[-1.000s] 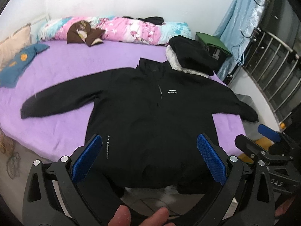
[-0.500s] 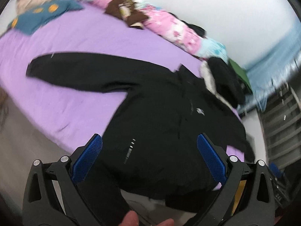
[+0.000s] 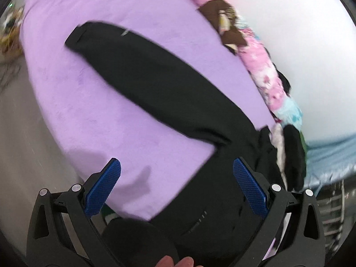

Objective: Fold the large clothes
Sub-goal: 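Move the left tool to the jacket sleeve cuff and close on it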

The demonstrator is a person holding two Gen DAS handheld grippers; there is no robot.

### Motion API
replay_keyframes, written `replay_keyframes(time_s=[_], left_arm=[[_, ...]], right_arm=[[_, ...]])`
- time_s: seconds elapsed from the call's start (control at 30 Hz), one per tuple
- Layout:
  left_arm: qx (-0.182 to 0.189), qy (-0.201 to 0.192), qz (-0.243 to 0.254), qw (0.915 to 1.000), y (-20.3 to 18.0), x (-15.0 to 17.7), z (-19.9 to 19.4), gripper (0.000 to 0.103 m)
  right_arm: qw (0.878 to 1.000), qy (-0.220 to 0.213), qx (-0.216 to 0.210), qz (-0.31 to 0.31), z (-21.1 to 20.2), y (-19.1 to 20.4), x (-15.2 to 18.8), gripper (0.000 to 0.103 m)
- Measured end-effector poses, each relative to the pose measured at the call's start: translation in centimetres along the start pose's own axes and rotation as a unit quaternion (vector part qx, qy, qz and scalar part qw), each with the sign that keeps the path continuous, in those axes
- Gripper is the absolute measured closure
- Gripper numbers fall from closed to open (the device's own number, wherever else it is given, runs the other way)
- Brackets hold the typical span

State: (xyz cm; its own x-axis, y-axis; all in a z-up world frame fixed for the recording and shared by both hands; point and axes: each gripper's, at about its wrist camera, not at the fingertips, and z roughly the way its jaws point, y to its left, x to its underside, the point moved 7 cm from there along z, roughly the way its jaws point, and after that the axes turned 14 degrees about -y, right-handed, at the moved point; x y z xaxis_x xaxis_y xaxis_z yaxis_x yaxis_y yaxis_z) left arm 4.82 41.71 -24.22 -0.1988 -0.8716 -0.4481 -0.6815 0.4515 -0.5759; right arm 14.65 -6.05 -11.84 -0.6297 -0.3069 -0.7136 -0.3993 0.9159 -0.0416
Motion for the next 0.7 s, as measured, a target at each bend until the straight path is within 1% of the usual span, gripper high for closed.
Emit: replay_keyframes(time_s=[0.13,0.17,0.2,0.27,0.3,0.43,0.5,0.53,0.6,0.7], left_arm=[[-0.024,-0.023,-0.013,0.9994,3.5,-2.3,2.6,0.006],[-0.016,-0.027,-0.021,0.9993,3.9,-2.5,2.6,0.006],[0.006,-0.034,-0.039,0.9986,4.6,-3.3,3.2,0.006],[0.033,-0.050,-0.067,0.9959,5.7,-4.6,4.0,0.006],[0.039,-0.058,-0.078,0.9945,6.2,-5.4,4.7,0.006],[0.044,-0.084,-0.096,0.9908,8.2,-8.4,6.7,0.006],[0.045,-0.091,-0.108,0.9889,9.0,-9.6,7.7,0.006],[0.045,-0.092,-0.112,0.9885,9.3,-10.1,8.3,0.006],[0.033,-0.099,-0.110,0.9885,10.0,-11.2,9.3,0.006],[0.002,-0.103,-0.094,0.9902,11.2,-12.4,10.9,0.006]], right_arm=[[1.000,0.013,0.000,-0.001,1.8,0.6,-0.1,0.006],[1.000,0.017,-0.003,-0.001,2.3,0.8,-0.1,0.006],[1.000,0.018,-0.007,-0.002,2.7,1.1,-0.1,0.006],[1.000,0.020,-0.014,-0.006,3.4,1.7,-0.2,0.006],[1.000,0.021,-0.014,-0.008,3.5,1.9,-0.2,0.006],[0.999,0.035,-0.020,-0.020,5.0,3.1,0.2,0.006],[0.998,0.053,-0.018,-0.018,5.8,3.5,0.8,0.006],[0.998,0.059,-0.022,-0.016,6.1,3.6,0.9,0.006],[0.997,0.066,-0.023,-0.013,6.4,3.8,1.0,0.006],[0.998,0.065,-0.015,-0.016,6.4,3.8,1.0,0.006]])
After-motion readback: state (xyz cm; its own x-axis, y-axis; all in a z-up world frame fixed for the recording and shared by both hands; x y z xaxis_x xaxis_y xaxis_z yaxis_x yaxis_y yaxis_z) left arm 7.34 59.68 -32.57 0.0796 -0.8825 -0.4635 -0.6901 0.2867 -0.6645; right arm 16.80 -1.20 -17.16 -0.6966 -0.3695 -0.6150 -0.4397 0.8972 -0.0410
